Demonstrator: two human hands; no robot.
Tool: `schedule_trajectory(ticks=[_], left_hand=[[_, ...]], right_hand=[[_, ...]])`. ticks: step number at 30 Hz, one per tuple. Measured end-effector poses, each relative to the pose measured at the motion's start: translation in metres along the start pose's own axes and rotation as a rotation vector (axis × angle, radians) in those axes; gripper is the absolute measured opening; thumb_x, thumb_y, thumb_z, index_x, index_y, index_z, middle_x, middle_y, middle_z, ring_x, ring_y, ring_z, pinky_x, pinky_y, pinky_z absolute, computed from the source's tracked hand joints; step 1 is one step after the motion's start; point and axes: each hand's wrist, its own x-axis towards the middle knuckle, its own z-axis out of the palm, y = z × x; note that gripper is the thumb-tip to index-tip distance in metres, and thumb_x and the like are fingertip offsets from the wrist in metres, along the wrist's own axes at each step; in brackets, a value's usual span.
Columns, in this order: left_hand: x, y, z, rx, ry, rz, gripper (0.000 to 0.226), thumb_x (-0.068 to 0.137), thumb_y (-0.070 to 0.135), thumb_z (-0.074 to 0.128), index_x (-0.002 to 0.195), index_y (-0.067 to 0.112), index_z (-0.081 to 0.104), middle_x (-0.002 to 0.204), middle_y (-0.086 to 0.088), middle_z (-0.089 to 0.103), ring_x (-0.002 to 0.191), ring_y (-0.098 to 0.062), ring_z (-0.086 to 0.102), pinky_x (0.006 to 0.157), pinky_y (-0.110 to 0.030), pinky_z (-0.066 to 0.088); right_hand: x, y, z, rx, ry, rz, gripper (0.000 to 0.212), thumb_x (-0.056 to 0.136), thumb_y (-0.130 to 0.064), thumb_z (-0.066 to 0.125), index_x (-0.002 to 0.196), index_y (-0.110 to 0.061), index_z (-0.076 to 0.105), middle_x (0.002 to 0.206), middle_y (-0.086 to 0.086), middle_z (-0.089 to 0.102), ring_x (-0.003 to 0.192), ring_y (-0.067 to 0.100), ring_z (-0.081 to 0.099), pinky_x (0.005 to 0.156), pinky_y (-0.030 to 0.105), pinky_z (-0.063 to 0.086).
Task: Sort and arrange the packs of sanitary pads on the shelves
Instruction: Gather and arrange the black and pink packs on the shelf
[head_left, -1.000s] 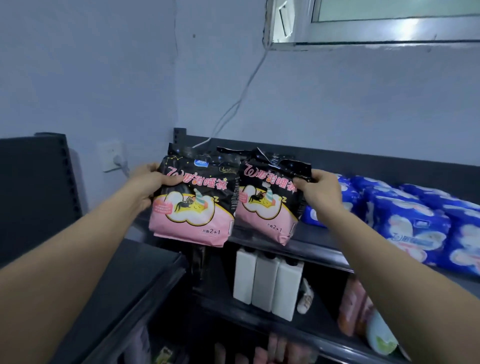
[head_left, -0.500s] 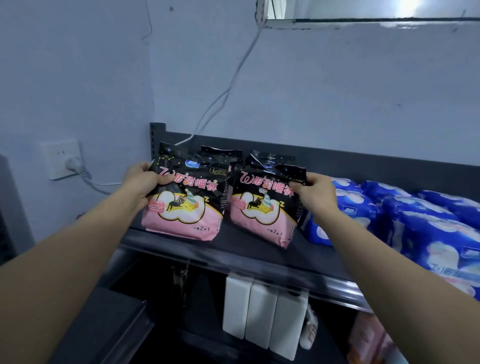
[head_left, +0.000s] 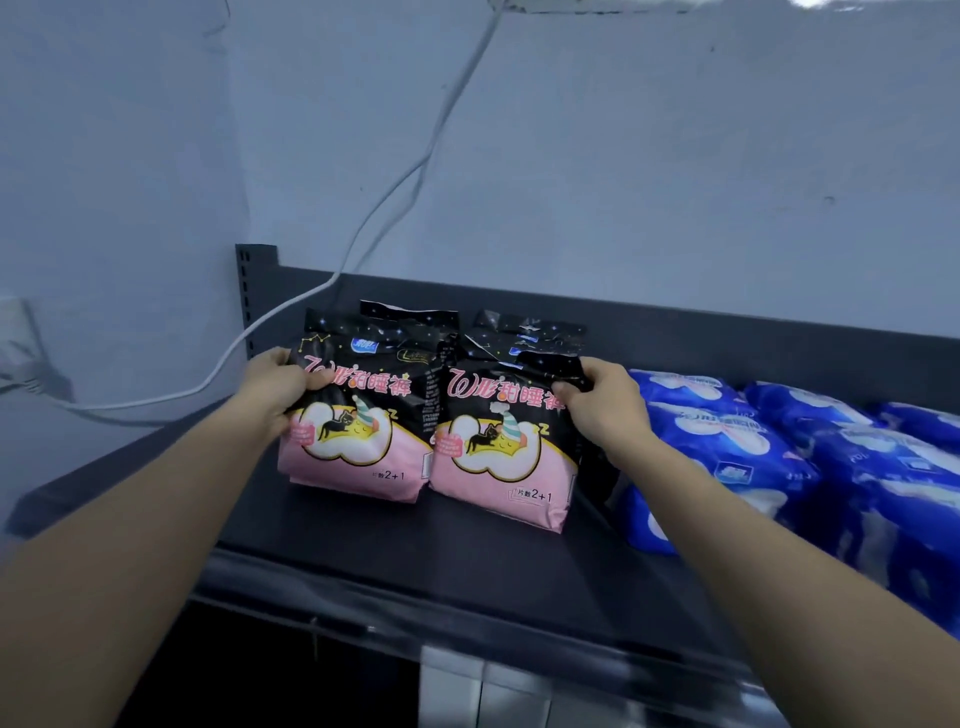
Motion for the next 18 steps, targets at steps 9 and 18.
schedule_trajectory(ticks=[9,18], left_hand=[[0.033,-0.022,0.007,0.067,0.074,0.037,0.029,0.082,0.001,0.072,0.081,0.023,0.053,0.097,-0.01,0.065,0.091,-0.032,0.064,0.087,-0.05,0.054],[0.021,-0.028,0.007,0.345,0.03,0.115,0.039,0.096,0.021,0.059,0.127,0.011,0.038,0.091,-0.006,0.052,0.066,-0.017,0.047,0.054,-0.031,0.041]], right_hand=[[0.0,0.003,0.005,-0.134,0.038,-0.062,0.012,0.093,-0.021,0.057,0.1,-0.025,0.066,0.102,-0.002,0.069,0.097,0.024,0.06,0.076,0.036,0.051],[-0.011,-0.003,0.009,-0.131,0.071,-0.065,0.039,0.095,-0.024,0.055,0.132,-0.019,0.043,0.117,0.005,0.064,0.108,0.029,0.059,0.086,0.045,0.051]])
